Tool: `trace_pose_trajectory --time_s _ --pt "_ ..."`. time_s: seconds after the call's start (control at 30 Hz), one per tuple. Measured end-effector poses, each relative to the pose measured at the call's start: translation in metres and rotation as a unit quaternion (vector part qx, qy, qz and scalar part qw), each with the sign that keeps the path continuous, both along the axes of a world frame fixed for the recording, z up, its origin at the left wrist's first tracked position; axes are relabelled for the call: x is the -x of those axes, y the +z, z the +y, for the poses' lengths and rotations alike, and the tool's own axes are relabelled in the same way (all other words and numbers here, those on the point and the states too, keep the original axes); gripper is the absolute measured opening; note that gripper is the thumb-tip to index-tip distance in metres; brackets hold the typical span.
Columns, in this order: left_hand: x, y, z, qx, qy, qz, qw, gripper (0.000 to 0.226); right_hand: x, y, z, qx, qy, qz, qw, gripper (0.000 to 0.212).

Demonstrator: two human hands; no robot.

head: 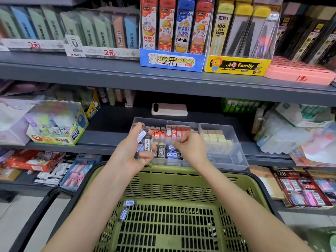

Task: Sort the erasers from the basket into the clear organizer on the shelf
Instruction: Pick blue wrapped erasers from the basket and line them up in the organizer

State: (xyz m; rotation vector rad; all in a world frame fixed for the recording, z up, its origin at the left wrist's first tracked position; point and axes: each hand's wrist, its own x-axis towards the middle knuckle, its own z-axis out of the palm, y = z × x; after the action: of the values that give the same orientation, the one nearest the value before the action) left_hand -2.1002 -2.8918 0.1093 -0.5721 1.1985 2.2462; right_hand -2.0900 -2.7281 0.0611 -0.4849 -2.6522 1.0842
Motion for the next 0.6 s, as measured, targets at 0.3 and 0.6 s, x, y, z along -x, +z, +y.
trace_pose_trajectory --time_s 0.3,0.6 --pt "-0.001 -0.002 0.006 0.007 -0.029 0.000 1.000 0.025 -0.009 0.008 -0.003 -0.261 0.038 -0.041 0.964 0.030" --pt "-0.004 -0.006 0.019 0.022 0.009 0.026 0.999 0.032 -0.037 0.027 -0.033 0.037 0.138 0.105 0.984 0.012"
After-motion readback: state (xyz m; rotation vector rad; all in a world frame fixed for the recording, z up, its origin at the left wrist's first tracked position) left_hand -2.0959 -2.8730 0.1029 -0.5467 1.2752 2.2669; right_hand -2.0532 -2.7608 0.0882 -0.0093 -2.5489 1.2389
